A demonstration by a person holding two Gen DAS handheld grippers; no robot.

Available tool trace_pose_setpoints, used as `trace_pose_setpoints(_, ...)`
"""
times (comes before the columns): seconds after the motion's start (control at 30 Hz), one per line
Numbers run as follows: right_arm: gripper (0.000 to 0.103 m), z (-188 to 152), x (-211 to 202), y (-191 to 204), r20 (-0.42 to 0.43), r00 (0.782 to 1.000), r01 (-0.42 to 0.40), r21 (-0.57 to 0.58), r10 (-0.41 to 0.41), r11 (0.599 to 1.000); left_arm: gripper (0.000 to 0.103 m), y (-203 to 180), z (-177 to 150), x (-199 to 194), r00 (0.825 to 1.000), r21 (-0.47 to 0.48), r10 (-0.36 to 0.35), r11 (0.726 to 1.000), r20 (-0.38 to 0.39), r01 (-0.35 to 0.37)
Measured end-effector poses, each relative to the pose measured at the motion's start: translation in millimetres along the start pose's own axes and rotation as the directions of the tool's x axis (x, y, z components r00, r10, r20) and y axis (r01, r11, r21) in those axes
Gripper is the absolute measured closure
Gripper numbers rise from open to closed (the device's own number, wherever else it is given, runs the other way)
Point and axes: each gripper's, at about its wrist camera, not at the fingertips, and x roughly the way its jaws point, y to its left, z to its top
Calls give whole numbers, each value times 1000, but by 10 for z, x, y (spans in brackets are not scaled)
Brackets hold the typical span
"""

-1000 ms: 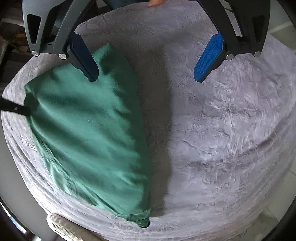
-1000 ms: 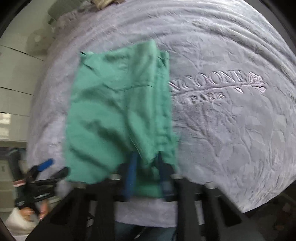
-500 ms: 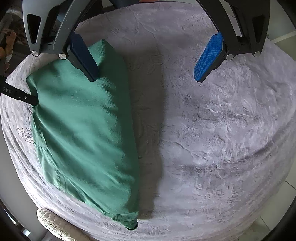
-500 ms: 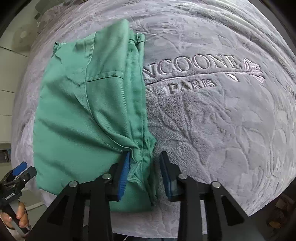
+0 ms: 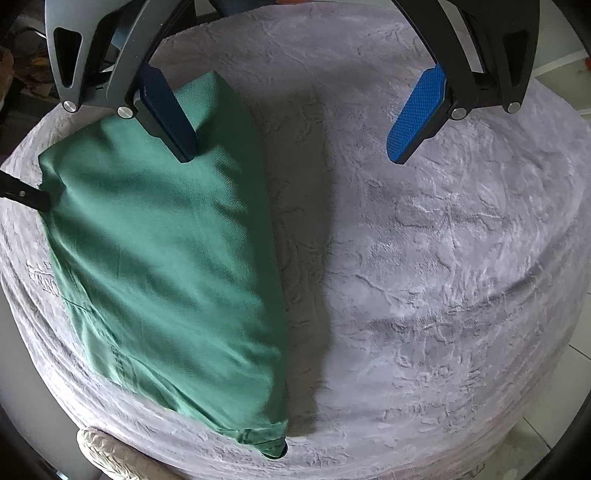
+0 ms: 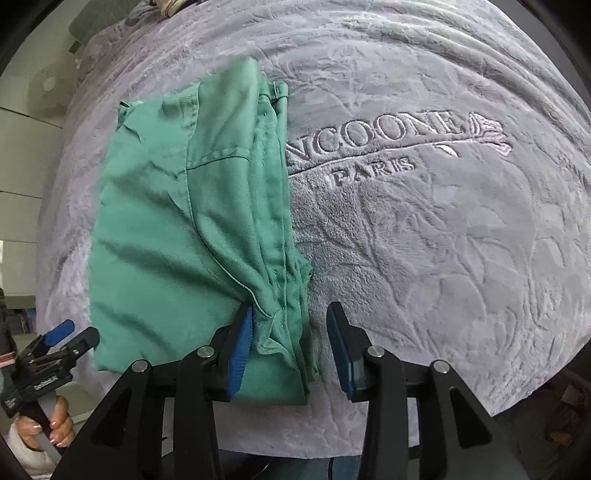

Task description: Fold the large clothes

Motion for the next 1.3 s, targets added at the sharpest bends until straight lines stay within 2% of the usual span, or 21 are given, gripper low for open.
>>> trace_pose_setpoints(0.1, 51, -6, -104, 26, 9, 1000, 5, 3, -5, 1000, 0, 9, 34, -14, 1000, 1, 10, 1000, -1, -10)
trace_pose_setpoints(0.33, 24, 33, -340, 98, 22, 1000, -2, 7, 2, 1000, 0, 96, 132, -119, 999, -10, 38, 999, 8, -38)
trace_pose_setpoints(0.57, 20, 156, -546, 378, 73, 997, 26, -40, -23, 999, 0, 67, 264, -366, 998, -1, 36, 999, 51, -36)
trace_pose_setpoints(0.7, 9, 200, -626, 526, 91, 996, 23, -62, -17, 998, 0, 25, 300, -493, 997, 6, 39, 999, 69, -39)
trace_pose_setpoints(0.77, 0, 218, -646, 592, 97, 995, 35, -72, -28, 997, 0, 4, 315, -543, 996, 2, 40, 999, 75, -40)
trace_pose_setpoints(1.13, 0, 201, -675, 836, 94, 993, 86, -90, -78, 992, 0, -15, 378, -761, 992, -21, 50, 999, 119, -48)
trace_pose_setpoints(1.3, 0, 204, -742, 923, 120, 987, 114, -97, -102, 989, 0, -14, 404, -854, 988, -33, 65, 998, 143, -61)
